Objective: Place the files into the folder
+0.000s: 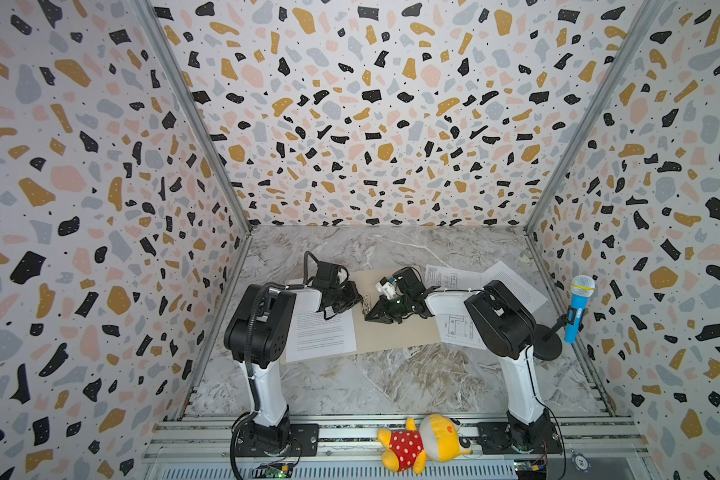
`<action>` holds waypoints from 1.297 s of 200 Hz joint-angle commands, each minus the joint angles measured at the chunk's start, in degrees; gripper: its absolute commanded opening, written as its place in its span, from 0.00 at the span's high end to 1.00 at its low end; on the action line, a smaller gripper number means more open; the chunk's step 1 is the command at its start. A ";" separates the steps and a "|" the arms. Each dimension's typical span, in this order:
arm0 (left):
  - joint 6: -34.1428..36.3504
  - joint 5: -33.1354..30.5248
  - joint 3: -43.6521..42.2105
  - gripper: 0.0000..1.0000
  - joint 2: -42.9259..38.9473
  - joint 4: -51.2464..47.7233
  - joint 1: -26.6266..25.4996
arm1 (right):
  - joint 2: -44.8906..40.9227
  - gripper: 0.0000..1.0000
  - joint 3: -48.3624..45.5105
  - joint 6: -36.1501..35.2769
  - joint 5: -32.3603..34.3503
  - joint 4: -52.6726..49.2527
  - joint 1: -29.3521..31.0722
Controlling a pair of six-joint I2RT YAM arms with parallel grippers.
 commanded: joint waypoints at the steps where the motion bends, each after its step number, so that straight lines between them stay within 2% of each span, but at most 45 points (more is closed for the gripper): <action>1: 1.31 0.58 0.60 1.00 1.25 -0.64 0.19 | 0.67 0.92 2.02 -0.53 0.42 -2.08 -0.15; 23: 1.46 0.54 0.55 1.00 1.41 -0.64 0.20 | 1.29 1.00 3.33 -2.63 2.26 -6.89 -0.10; 47: 1.42 0.62 0.77 1.00 1.86 -0.64 0.24 | 1.69 1.00 4.20 -6.02 5.09 -13.62 0.28; 100: 1.92 1.40 1.27 1.00 3.07 -0.59 0.18 | 2.49 1.00 2.51 -8.88 10.22 -19.14 0.58; 142: 5.61 0.51 3.27 1.00 4.45 -4.37 0.22 | 4.21 1.00 5.63 -12.66 16.42 -27.01 0.96; 259: 9.52 0.36 4.96 1.00 7.30 -6.68 0.18 | 1.99 1.00 4.10 -10.34 15.03 -24.36 -0.71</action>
